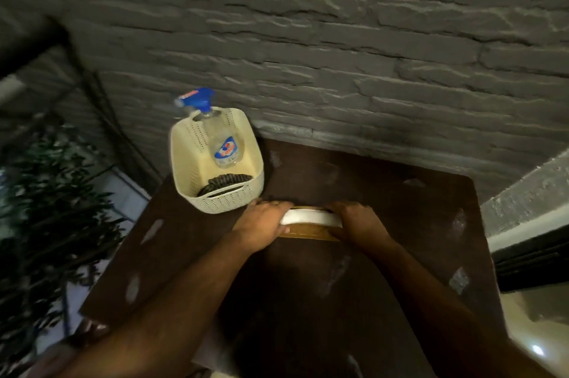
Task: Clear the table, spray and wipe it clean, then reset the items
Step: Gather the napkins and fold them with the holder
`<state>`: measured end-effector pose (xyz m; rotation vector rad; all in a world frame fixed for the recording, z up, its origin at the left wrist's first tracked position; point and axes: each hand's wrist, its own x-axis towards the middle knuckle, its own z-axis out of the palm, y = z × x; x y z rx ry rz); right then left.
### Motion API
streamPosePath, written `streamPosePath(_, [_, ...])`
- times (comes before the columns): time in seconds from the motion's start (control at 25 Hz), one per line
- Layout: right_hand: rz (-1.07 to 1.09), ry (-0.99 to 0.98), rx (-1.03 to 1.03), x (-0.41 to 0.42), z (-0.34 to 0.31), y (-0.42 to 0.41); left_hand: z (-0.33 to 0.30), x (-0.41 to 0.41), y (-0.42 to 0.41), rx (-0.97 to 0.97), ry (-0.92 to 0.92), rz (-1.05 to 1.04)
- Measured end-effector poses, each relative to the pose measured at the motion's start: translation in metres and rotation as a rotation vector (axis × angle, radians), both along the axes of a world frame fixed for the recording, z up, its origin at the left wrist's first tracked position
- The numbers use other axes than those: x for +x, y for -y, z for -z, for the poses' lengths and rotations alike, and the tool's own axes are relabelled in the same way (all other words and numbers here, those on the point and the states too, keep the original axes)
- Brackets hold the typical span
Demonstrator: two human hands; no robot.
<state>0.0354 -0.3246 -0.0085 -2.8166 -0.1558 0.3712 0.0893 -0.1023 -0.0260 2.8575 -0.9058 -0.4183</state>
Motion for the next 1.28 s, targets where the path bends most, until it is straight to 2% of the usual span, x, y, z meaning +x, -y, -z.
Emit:
streamPosePath(0.28, [-0.346,0.031,0.096,0.023,-0.031,-0.184,-0.023,-0.049,-0.193,-0.038,0.065,-0.3])
streamPosePath(0.56, [-0.703,0.055,0.159,-0.025,-0.022,-0.404,-0.021,-0.172,-0.399,-0.021,0.032,-0.672])
streamPosePath(0.72, [-0.851,-0.001,0.185,-0.071,0.005,-0.504,-0.007,-0.256,-0.474,-0.022,0.013,-0.858])
streamPosePath(0.96, [-1.033,-0.001,0.111,-0.142,0.076,-0.586,0.04,-0.362,-0.52,-0.04,-0.093,-1.115])
streamPosePath(1.16, [-1.091,-0.215,0.076,-0.194,0.131,-0.623,0.109,-0.429,-0.517,-0.034,-0.185,-1.303])
streamPosePath(1.28, [-1.086,-0.267,-0.016,-0.217,0.161,-0.639,0.145,-0.445,-0.514,-0.054,-0.236,-1.399])
